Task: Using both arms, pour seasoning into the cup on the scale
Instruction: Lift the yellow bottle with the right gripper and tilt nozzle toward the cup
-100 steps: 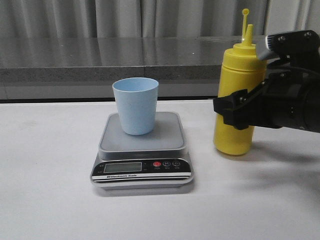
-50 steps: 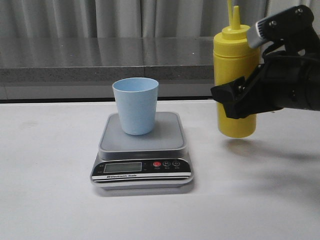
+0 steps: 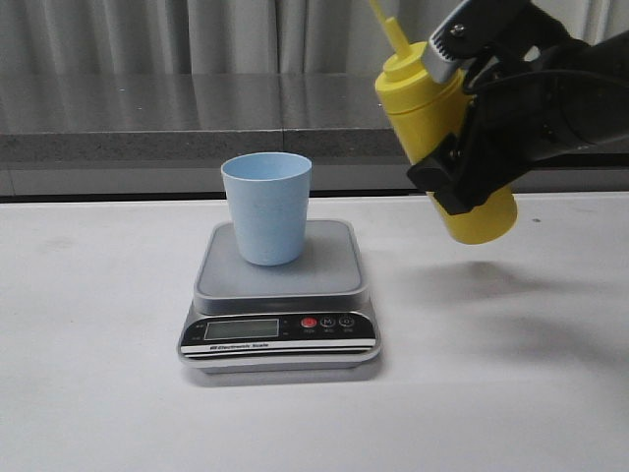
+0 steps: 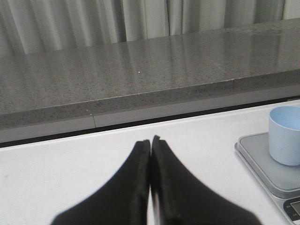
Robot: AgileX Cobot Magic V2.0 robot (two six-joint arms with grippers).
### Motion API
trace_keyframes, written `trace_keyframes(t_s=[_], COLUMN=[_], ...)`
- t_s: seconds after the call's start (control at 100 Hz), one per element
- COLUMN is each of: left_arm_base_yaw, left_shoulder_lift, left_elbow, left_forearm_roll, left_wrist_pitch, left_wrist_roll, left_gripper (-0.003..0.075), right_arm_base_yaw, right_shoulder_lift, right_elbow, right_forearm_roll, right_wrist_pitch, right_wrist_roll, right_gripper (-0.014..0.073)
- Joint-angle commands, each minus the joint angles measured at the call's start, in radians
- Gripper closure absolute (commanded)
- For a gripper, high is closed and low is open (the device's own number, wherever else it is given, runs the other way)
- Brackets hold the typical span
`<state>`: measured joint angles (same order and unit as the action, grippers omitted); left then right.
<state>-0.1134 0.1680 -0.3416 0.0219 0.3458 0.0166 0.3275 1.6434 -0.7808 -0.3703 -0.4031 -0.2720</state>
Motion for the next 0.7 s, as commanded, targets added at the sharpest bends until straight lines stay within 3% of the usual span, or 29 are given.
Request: trace_keyframes(t_s=[0.0,0.37,0.69], left_arm_base_yaw=[0.001,0.001,0.001], left_shoulder_lift=[0.012,0.012,0.012], left_elbow=[-0.024,-0.024,-0.024], left_forearm_roll=[0.001,0.001,0.001], left_wrist_pitch=[-0.084,-0.084,-0.084], left_wrist_roll=[-0.006,-0.006,-0.006], left_gripper=[0.0738,0.0738,0.0738], right_arm_base_yaw=[0.019,0.038,0.044], right_shoulder_lift=[-0.048,-0.047,-0.046], right_elbow=[-0.071,-0.21,-0.233], right_forearm_roll=[-0.035,-0.176,-0.296], right_wrist_pitch=[0.026,0.247,0.307], right_wrist_roll=[-0.04,-0.071,-0.071], right_gripper=[0.0313,0.0315,0.0315])
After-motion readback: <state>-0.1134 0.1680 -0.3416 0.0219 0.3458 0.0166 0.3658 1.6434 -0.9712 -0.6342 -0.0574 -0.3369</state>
